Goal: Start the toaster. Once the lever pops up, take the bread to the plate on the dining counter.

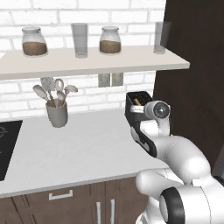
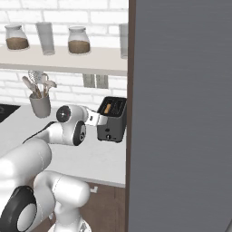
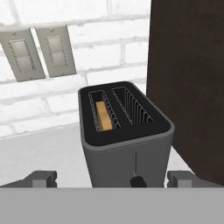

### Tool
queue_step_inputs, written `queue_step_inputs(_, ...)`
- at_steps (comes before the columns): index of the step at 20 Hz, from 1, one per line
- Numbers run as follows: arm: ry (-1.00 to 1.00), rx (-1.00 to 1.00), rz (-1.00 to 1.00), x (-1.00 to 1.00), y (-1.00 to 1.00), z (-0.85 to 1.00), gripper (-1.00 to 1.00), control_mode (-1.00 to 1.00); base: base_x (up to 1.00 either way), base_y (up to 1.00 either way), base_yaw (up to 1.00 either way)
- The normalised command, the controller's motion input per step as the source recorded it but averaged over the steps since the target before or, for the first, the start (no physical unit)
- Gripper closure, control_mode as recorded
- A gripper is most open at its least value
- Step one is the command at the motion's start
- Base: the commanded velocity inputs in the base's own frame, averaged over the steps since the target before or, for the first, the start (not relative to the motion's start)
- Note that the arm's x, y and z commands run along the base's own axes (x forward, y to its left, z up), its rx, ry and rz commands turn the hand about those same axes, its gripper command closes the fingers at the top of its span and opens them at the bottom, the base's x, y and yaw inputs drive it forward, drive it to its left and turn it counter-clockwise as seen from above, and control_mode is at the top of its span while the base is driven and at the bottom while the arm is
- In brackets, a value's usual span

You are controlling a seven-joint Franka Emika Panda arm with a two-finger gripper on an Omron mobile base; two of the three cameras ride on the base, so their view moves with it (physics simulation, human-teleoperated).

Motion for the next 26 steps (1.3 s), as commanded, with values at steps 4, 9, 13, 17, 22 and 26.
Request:
queue_step_inputs(4,0.0,0.0,0.0,0.0,0.0,0.0,-1.0,-1.0,0.0,0.0,0.0)
queue_step_inputs(9,0.0,0.0,0.0,0.0,0.0,0.0,-1.0,-1.0,0.0,0.0,0.0)
queue_step_inputs(13,0.0,0.0,0.0,0.0,0.0,0.0,-1.0,-1.0,0.0,0.0,0.0)
queue_step_inputs(17,0.0,0.0,0.0,0.0,0.0,-0.01,-1.0,-1.0,0.0,0.0,0.0)
queue_step_inputs(22,0.0,0.0,0.0,0.0,0.0,-0.05,-1.0,-1.0,0.0,0.0,0.0)
queue_step_inputs(26,0.0,0.0,0.0,0.0,0.0,-0.03,-1.0,-1.0,0.0,0.0,0.0)
